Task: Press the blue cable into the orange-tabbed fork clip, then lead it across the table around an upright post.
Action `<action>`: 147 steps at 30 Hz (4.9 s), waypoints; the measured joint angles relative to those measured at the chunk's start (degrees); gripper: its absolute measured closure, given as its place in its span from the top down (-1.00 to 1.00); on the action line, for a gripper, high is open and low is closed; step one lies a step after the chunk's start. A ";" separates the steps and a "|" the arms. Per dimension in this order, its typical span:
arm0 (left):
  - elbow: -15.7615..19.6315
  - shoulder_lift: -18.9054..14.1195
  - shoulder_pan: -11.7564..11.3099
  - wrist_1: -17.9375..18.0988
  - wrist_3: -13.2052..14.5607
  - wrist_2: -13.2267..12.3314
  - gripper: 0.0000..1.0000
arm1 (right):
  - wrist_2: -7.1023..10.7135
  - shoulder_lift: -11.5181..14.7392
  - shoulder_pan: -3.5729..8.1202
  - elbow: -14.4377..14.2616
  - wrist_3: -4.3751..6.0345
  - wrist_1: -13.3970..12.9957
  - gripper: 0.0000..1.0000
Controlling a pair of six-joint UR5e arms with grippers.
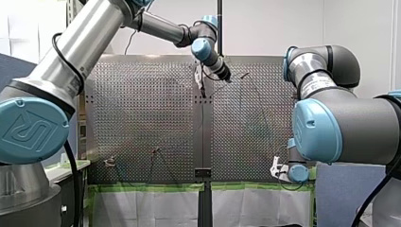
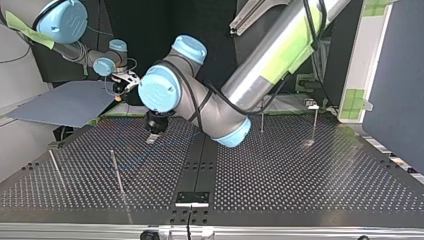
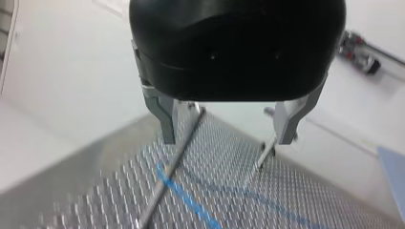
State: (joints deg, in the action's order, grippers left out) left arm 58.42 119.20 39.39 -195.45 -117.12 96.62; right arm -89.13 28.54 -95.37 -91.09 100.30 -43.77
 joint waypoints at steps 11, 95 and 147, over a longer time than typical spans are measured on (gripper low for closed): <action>-1.25 -2.86 0.55 1.91 4.90 -0.67 1.00 | 0.00 -0.01 0.00 0.04 0.00 -0.10 -1.00; 10.49 -9.93 0.53 10.79 9.82 8.56 1.00 | 0.44 0.00 -0.56 0.41 0.18 0.25 -1.00; 39.87 -18.72 -0.49 40.16 2.82 10.30 1.00 | 0.44 0.00 -0.57 0.42 0.00 0.10 -1.00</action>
State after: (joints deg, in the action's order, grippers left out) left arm 98.28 100.48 38.90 -155.29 -114.30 106.92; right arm -88.69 28.53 -95.94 -90.67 100.30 -43.67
